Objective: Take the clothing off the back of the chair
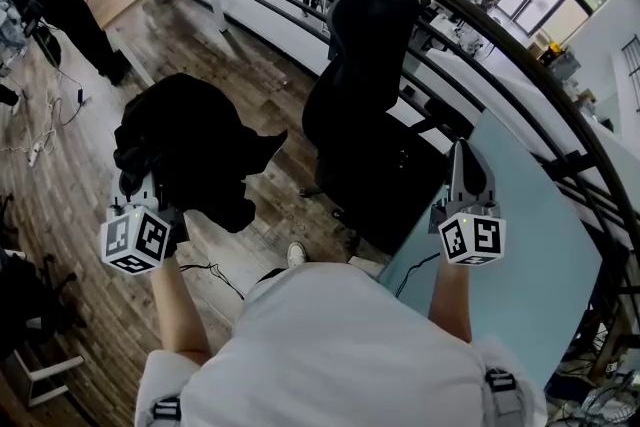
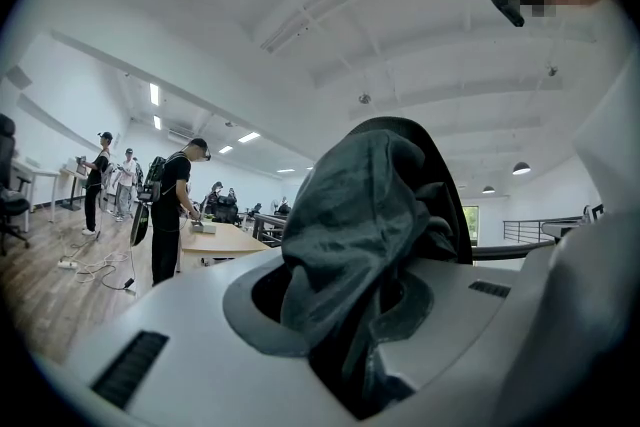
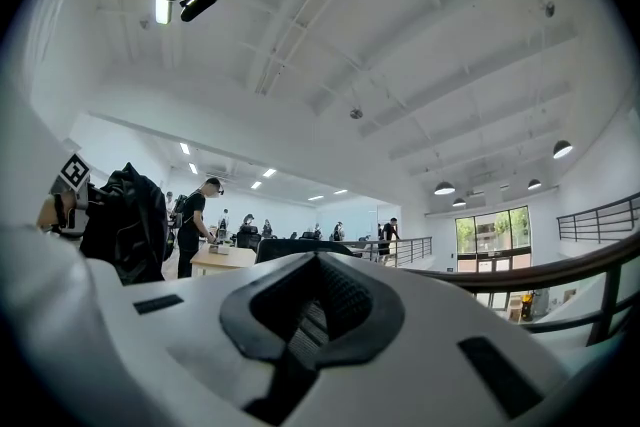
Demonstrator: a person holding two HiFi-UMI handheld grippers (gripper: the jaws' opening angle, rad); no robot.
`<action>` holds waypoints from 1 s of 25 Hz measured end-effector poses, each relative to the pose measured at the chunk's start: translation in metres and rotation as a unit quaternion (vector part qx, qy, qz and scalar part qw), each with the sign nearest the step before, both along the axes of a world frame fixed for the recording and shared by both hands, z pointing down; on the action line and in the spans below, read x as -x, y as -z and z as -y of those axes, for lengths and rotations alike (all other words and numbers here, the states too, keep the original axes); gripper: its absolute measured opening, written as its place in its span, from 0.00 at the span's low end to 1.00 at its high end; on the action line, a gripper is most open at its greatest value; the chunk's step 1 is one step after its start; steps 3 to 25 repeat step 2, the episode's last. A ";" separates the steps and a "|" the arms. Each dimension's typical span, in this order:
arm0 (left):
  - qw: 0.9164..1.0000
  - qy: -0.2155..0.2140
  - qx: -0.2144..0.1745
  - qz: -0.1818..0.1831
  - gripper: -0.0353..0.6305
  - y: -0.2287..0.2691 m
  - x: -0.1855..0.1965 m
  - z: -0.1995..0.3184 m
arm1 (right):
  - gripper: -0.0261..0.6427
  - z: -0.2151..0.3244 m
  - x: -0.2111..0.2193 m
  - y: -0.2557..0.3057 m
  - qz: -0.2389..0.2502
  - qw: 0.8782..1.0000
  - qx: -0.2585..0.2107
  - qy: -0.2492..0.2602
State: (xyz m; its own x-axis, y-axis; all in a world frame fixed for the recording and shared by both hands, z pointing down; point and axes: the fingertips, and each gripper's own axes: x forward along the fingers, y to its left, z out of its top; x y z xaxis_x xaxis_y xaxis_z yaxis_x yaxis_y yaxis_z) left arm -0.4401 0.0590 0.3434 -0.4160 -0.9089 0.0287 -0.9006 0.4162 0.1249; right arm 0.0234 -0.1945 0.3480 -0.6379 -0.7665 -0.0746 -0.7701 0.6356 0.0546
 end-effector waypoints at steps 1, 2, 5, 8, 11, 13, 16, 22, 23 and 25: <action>1.000 -0.001 0.000 0.000 0.22 0.000 0.000 0.000 | 0.07 0.000 0.000 0.000 0.000 1.000 0.000 0.000; 1.000 -0.002 0.000 0.001 0.22 0.000 0.000 0.001 | 0.07 0.000 0.000 0.000 0.000 1.000 0.000 -0.001; 1.000 -0.002 0.000 0.001 0.22 0.000 0.000 0.001 | 0.07 0.000 0.000 0.000 0.000 1.000 0.000 -0.001; 1.000 -0.002 0.000 0.001 0.22 0.000 0.000 0.001 | 0.07 0.000 0.000 0.000 0.000 1.000 0.000 -0.001; 1.000 -0.002 0.000 0.001 0.22 0.000 0.000 0.001 | 0.07 0.000 0.000 0.000 0.000 1.000 0.000 -0.001; 1.000 -0.002 0.000 0.001 0.22 0.000 0.000 0.001 | 0.07 0.000 0.000 0.000 0.000 1.000 0.000 -0.001; 1.000 -0.002 0.000 0.001 0.22 0.000 0.000 0.001 | 0.07 0.000 0.000 0.000 0.000 1.000 0.000 -0.001; 1.000 -0.002 0.000 0.001 0.22 0.000 0.000 0.001 | 0.07 0.000 0.000 0.000 0.000 1.000 0.000 -0.001; 1.000 -0.002 0.000 0.001 0.22 0.000 0.000 0.001 | 0.07 0.000 0.000 0.000 0.000 1.000 0.000 -0.001; 1.000 -0.002 0.000 0.001 0.22 0.000 0.000 0.001 | 0.07 0.000 0.000 0.000 0.000 1.000 0.000 -0.001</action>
